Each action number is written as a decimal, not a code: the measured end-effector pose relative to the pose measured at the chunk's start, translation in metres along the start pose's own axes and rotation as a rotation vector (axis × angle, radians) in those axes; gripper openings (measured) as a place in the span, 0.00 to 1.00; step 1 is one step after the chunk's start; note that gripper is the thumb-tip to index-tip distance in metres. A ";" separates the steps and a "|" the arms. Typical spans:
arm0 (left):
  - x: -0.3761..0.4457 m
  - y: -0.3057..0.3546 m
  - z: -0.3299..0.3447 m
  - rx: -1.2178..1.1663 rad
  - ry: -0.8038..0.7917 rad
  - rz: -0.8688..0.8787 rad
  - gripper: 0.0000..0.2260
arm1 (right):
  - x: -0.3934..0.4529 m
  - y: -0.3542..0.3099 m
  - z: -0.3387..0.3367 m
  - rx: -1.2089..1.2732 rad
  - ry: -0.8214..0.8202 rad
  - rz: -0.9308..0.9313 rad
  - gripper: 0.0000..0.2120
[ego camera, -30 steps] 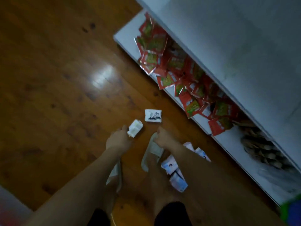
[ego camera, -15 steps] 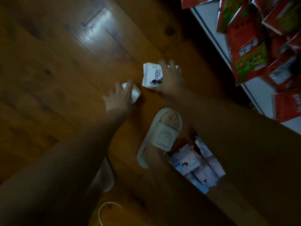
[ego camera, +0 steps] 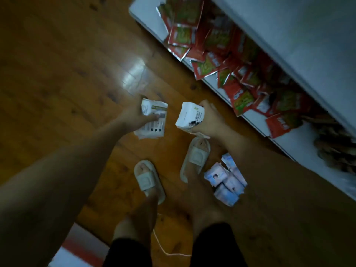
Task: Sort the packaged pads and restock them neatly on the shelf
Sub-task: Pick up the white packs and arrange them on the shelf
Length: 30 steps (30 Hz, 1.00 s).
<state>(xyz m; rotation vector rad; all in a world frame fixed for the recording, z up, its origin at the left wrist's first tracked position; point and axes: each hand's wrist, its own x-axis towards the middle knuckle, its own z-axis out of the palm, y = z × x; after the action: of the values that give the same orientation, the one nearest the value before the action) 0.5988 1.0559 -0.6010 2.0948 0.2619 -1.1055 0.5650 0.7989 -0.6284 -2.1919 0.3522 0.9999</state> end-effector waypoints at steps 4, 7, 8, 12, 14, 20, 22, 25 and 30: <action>-0.117 0.089 -0.065 -0.134 0.136 0.037 0.33 | -0.121 -0.062 -0.080 0.102 0.049 -0.043 0.35; -0.196 0.145 -0.086 -0.115 0.244 0.125 0.37 | -0.200 -0.108 -0.127 0.206 0.155 -0.061 0.35; -0.215 0.161 -0.090 -0.130 0.264 0.157 0.35 | -0.220 -0.123 -0.140 0.233 0.188 -0.062 0.35; -0.267 0.226 -0.097 -0.243 0.192 0.295 0.23 | -0.282 -0.178 -0.173 0.268 0.357 -0.081 0.33; -0.287 0.257 -0.113 -0.307 0.071 0.346 0.11 | -0.306 -0.194 -0.188 0.303 0.443 -0.065 0.33; -0.335 0.296 -0.179 -0.242 -0.287 0.496 0.18 | -0.377 -0.232 -0.223 0.511 0.606 -0.040 0.30; -0.359 0.309 -0.188 -0.146 -0.212 0.596 0.19 | -0.400 -0.250 -0.226 0.544 0.662 -0.057 0.28; -0.390 0.331 -0.197 -0.124 -0.136 0.707 0.24 | -0.430 -0.274 -0.225 0.620 0.693 -0.115 0.14; -0.429 0.362 -0.198 -0.240 -0.120 0.730 0.32 | -0.467 -0.291 -0.223 0.778 0.844 -0.073 0.25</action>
<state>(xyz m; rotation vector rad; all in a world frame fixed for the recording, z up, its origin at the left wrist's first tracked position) 0.6389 1.0033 -0.0092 1.6785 -0.3880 -0.7026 0.5223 0.8383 -0.0379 -1.7437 0.8592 -0.1785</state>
